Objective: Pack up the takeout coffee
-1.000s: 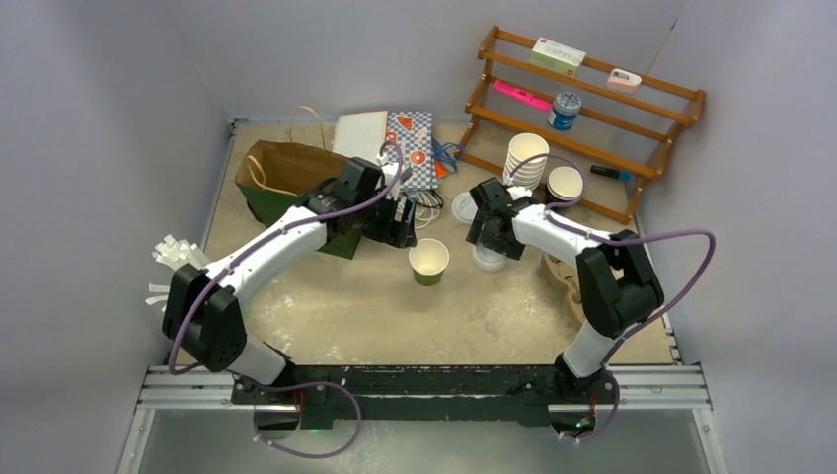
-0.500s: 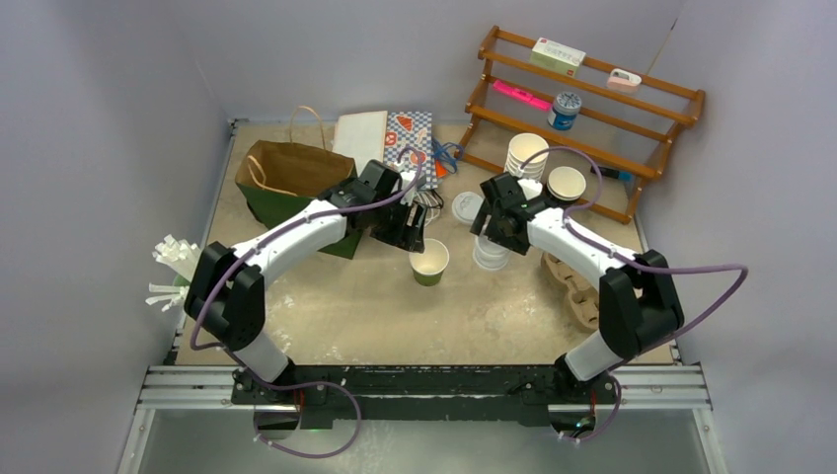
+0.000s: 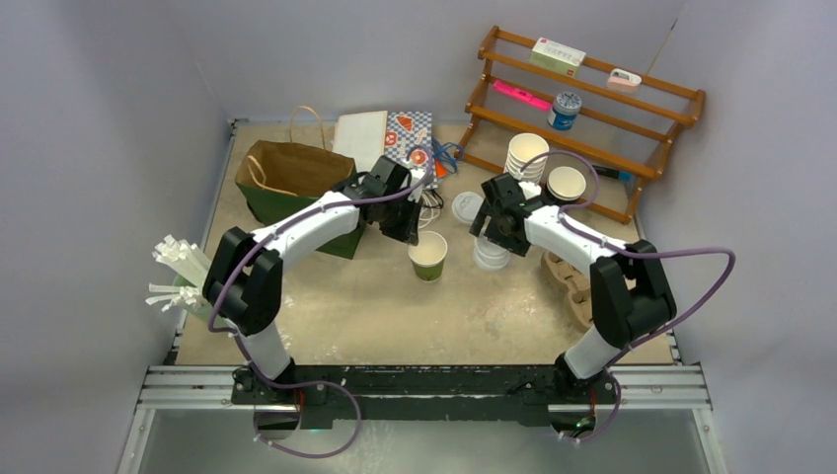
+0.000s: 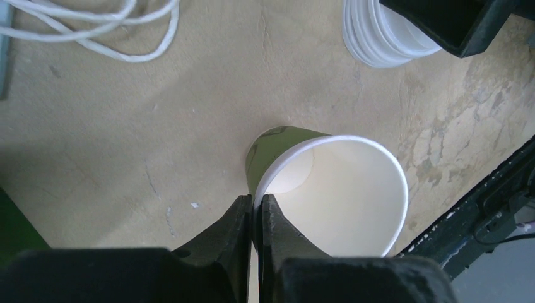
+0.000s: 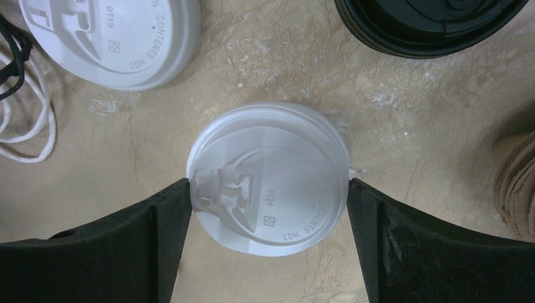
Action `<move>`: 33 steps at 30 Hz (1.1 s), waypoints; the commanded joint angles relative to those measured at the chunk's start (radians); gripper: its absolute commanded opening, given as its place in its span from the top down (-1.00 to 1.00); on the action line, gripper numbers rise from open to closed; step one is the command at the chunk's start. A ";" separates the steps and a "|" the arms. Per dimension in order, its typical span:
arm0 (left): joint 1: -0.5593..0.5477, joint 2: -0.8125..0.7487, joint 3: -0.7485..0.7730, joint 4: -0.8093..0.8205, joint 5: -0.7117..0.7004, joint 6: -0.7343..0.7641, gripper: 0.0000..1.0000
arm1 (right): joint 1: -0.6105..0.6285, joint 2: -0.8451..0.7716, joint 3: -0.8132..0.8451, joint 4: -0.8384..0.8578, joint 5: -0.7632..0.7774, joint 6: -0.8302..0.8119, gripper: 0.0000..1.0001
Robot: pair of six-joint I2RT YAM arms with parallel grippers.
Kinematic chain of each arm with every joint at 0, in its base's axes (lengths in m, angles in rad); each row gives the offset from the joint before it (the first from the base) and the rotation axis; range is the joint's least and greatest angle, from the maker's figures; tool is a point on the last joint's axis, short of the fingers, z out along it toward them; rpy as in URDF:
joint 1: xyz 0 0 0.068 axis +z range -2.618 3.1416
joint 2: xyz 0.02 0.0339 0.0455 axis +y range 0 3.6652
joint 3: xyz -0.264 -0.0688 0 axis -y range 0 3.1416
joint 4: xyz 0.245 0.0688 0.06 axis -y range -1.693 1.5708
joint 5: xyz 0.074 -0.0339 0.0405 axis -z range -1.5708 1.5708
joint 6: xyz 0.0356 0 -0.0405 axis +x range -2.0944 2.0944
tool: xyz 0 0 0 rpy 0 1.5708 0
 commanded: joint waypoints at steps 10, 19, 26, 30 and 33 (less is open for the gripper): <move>0.006 0.027 0.130 -0.014 -0.063 0.019 1.00 | -0.017 0.015 0.025 -0.007 -0.015 -0.022 -0.80; 0.005 0.038 0.146 -0.019 0.021 0.011 1.00 | -0.017 -0.165 0.044 -0.094 -0.071 -0.107 -0.75; -0.001 0.015 0.107 -0.034 0.048 0.012 0.64 | -0.017 -0.296 0.034 -0.073 -0.177 -0.176 -0.65; -0.008 0.003 0.107 -0.043 0.044 0.012 0.22 | -0.017 -0.320 0.040 -0.047 -0.214 -0.255 -0.62; -0.008 -0.020 0.107 -0.036 0.046 0.003 0.09 | -0.017 -0.322 0.053 -0.039 -0.274 -0.303 -0.61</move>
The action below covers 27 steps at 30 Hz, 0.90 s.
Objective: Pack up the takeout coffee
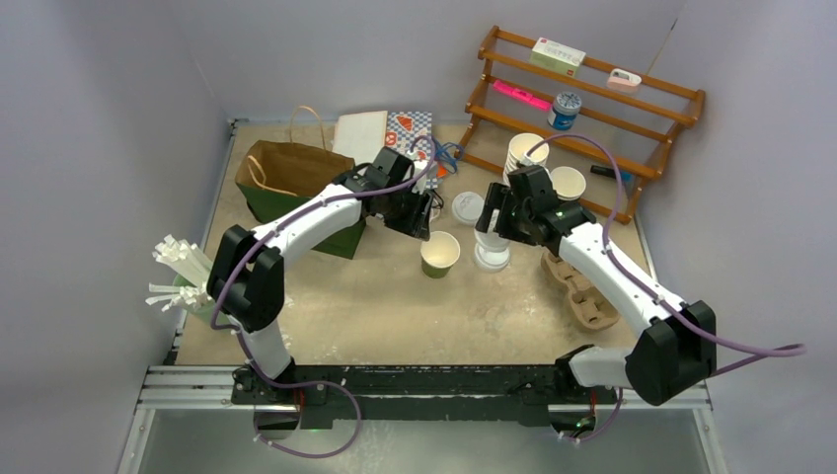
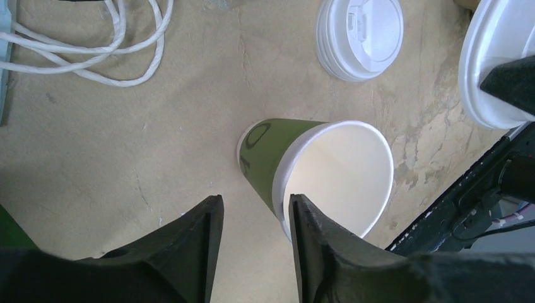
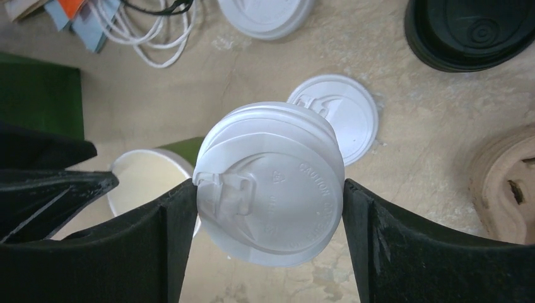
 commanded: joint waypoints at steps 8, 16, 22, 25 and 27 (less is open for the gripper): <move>0.001 -0.135 -0.004 -0.015 -0.002 -0.014 -0.02 | 0.018 0.023 0.110 0.003 -0.175 -0.148 -0.62; 0.040 -0.203 -0.052 -0.037 -0.023 -0.015 -0.03 | 0.148 0.123 0.201 -0.014 -0.142 -0.147 -0.66; 0.065 -0.235 -0.080 -0.044 -0.040 -0.022 -0.03 | 0.198 0.186 0.247 -0.029 -0.136 -0.170 -0.71; 0.083 -0.252 -0.101 -0.044 -0.040 -0.027 -0.03 | 0.220 0.212 0.262 -0.031 -0.115 -0.176 -0.77; 0.092 -0.264 -0.111 -0.044 -0.040 -0.027 -0.03 | 0.230 0.224 0.269 -0.031 -0.111 -0.183 -0.82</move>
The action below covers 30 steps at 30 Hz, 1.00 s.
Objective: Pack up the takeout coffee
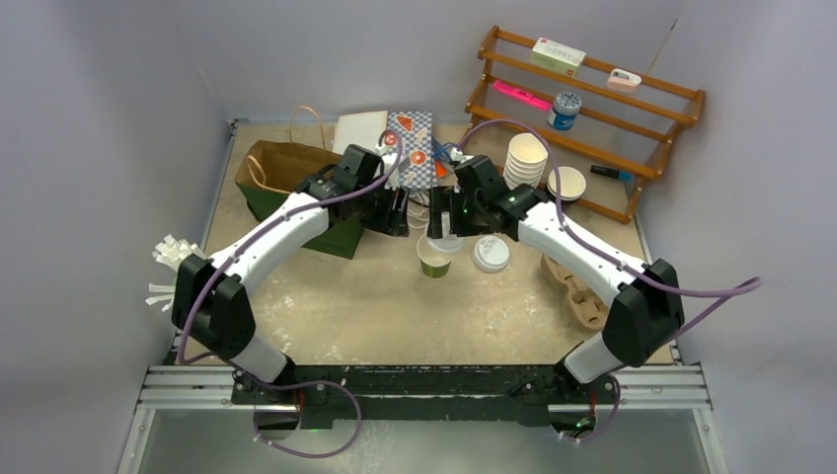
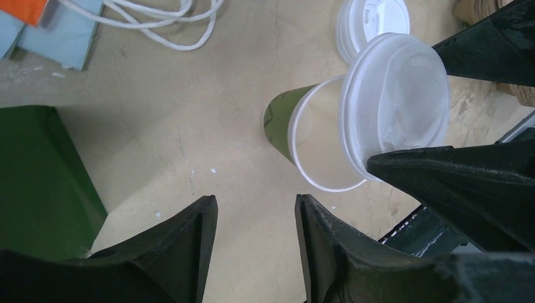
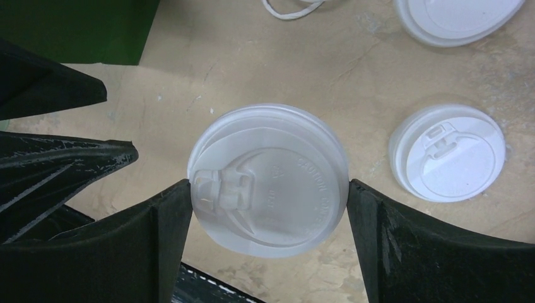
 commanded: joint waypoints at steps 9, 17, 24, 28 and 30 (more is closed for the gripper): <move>0.037 -0.083 -0.041 -0.004 -0.022 -0.013 -0.03 | 0.058 0.055 0.082 -0.033 0.043 -0.050 -0.86; 0.040 -0.081 -0.054 0.007 -0.011 -0.015 -0.02 | 0.093 0.075 0.093 -0.073 0.102 -0.084 -0.86; 0.040 -0.077 -0.058 0.007 -0.002 -0.010 -0.02 | 0.117 0.104 0.118 -0.092 0.132 -0.107 -0.86; 0.040 -0.077 -0.060 0.007 -0.002 -0.006 -0.02 | 0.124 0.118 0.124 -0.094 0.137 -0.111 -0.87; 0.040 -0.078 -0.060 0.006 -0.002 -0.005 -0.02 | 0.127 0.126 0.130 -0.100 0.143 -0.117 -0.87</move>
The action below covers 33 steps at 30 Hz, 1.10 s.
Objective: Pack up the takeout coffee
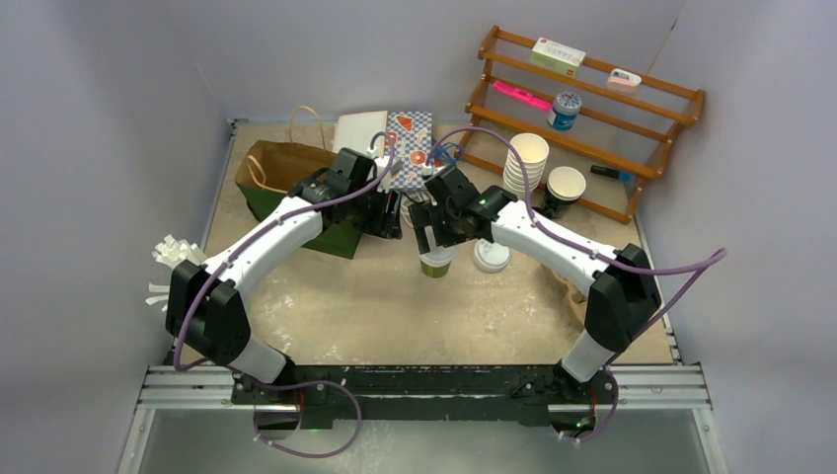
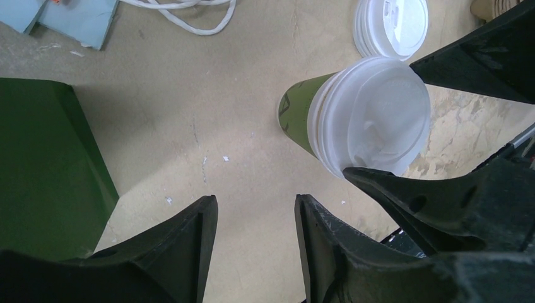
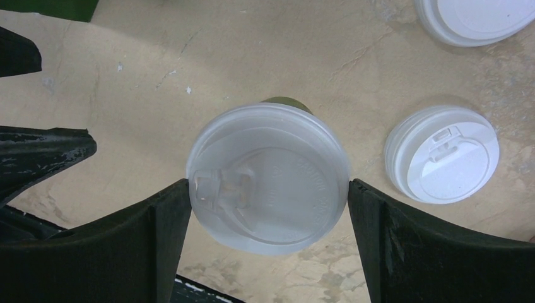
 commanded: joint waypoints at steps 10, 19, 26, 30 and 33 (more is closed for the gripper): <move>0.007 -0.035 -0.016 0.017 0.019 -0.010 -0.01 | 0.013 0.024 0.059 -0.028 0.023 -0.038 -0.95; 0.007 -0.027 -0.015 0.043 0.053 -0.024 -0.01 | 0.013 -0.015 0.083 -0.054 0.032 -0.033 -0.97; 0.007 -0.025 -0.036 0.116 0.169 -0.061 0.15 | 0.010 -0.133 -0.019 -0.022 -0.009 0.038 -0.75; 0.006 -0.024 -0.053 0.160 0.218 -0.103 0.24 | -0.008 -0.136 -0.039 -0.041 -0.019 0.103 -0.47; 0.000 -0.012 -0.055 0.176 0.225 -0.139 0.29 | -0.029 -0.136 -0.045 -0.038 -0.027 0.167 -0.40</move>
